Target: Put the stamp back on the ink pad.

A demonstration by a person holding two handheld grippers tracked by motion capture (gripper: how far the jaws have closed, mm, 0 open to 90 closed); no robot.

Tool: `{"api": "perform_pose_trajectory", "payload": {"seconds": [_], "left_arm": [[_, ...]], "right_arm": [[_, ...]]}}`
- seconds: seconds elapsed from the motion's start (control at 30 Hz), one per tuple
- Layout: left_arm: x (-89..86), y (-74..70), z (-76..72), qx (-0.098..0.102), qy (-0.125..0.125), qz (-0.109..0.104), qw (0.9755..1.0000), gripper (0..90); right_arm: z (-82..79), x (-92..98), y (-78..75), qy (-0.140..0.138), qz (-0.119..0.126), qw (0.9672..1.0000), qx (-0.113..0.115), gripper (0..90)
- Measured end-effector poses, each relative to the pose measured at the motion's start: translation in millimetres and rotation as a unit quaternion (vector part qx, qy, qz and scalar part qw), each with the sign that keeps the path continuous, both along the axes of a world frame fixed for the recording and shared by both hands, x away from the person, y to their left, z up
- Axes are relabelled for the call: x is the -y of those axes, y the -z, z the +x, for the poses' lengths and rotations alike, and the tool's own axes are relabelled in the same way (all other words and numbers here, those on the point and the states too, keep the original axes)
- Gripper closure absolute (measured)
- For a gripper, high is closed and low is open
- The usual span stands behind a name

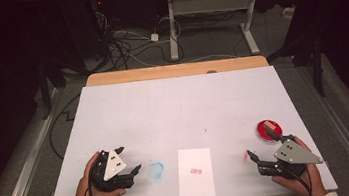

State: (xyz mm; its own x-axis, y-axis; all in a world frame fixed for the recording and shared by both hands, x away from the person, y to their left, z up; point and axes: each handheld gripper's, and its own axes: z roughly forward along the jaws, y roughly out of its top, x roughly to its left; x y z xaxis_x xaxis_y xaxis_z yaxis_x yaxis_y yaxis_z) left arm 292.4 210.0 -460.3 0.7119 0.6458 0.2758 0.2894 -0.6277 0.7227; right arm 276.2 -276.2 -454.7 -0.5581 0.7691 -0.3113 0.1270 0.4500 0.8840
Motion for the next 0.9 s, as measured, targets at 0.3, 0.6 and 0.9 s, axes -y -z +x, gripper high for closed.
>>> {"api": "perform_pose_trajectory", "payload": {"seconds": [0.3, 0.6, 0.9], "left_arm": [[-0.7, -0.7, -0.8, 0.001, -0.005, 0.001, 1.0, 21.7], [-0.3, -0.7, 1.1, -0.001, -0.003, 0.002, 1.0, 21.7], [1.1, -0.2, 3.6, -0.003, -0.004, 0.0, 1.0, 21.7]], "right_arm": [[1.4, -0.1, -1.8, 0.001, -0.001, 1.0, 0.005, 19.3], [2.1, -0.3, -2.1, 0.0, -0.003, 1.0, 0.001, 19.6], [3.1, 0.6, -2.3, 0.0, -0.002, 1.0, 0.004, 19.4]]}}
